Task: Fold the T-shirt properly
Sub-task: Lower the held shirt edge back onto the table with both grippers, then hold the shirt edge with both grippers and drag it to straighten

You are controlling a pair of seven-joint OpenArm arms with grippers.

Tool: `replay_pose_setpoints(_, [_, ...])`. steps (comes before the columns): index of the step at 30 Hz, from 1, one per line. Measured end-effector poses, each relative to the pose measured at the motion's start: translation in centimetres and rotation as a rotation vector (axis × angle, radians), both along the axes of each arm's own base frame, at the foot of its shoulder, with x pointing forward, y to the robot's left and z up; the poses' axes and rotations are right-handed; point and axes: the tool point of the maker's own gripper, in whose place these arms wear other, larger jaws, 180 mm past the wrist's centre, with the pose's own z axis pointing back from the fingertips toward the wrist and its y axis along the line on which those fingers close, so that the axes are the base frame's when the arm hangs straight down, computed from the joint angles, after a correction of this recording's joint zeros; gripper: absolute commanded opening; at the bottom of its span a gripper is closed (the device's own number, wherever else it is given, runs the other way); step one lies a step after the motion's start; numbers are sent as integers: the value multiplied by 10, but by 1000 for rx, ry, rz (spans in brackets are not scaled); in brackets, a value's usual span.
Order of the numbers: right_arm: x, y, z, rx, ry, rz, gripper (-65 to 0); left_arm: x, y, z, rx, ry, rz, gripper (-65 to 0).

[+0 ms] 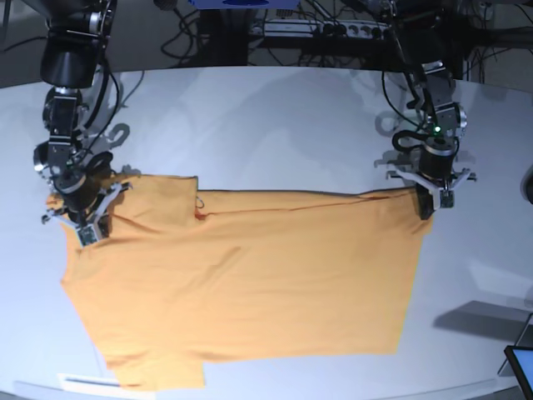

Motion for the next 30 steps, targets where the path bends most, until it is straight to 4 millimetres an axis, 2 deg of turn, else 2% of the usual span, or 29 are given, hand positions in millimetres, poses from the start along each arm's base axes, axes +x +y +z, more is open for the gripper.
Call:
replay_pose_setpoints(10, [-28, -23, 3, -48, 82, -73, -647, -27, 2, 1, 50, 31, -22, -650])
replay_pose_setpoints(17, [-54, -31, 7, -127, 134, -82, -647, -33, 1, 0, 57, 37, -28, -650])
replay_pose_setpoints(23, [-74, -33, 9, -167, 156, -78, -647, -51, -3, 1, 81, 54, -47, -650])
replay_pose_setpoints(30, [-96, -24, 9, -179, 173, -89, -647, -76, -3, 4, 127, 105, -61, -650])
